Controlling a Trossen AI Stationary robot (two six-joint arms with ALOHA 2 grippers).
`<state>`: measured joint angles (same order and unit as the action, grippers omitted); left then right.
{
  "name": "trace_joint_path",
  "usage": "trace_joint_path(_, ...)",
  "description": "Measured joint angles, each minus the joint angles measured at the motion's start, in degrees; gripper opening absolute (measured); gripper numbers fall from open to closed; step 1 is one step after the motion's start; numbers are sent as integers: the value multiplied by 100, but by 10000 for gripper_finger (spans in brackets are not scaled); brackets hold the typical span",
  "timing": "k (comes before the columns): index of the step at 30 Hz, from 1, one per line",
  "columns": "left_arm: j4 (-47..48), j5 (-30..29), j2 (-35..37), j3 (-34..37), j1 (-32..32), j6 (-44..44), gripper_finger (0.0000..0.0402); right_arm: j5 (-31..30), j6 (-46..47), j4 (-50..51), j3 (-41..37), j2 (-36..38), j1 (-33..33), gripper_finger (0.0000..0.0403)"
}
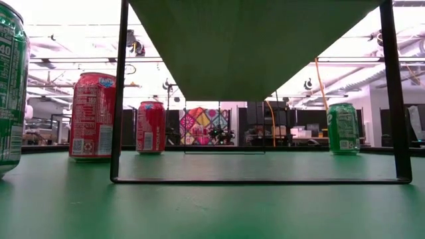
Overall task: Place canned beverage on shelf
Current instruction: Put the orange soda can on the shelf
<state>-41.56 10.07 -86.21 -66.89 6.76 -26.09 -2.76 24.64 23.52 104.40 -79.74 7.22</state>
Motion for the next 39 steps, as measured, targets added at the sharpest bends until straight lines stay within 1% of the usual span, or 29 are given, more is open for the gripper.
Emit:
trace_joint_path(8,38,2,-13,0,-9,151,274,214,-2,207,0,2,11,346)
trace_joint_path(13,1,2,-12,-3,-9,149,274,293,-181,162,0,-3,11,345)
trace_joint_path(16,-11,-25,-13,-7,-9,151,274,299,-271,123,0,-3,11,332)
trace_joint_path(22,5,-42,-13,-7,-4,157,274,308,-304,138,0,-3,11,289)
trace_joint_path(26,93,-73,-11,-7,-4,159,277,327,-308,224,0,-1,13,290)
trace_joint_path(31,168,-457,-11,-7,46,342,307,446,-483,383,-2,52,13,296)
trace_joint_path(34,210,-875,-11,-9,56,456,325,386,-573,526,-2,140,7,293)
trace_joint_path(39,540,-1211,16,-11,33,431,331,283,-790,980,-11,302,-15,293)
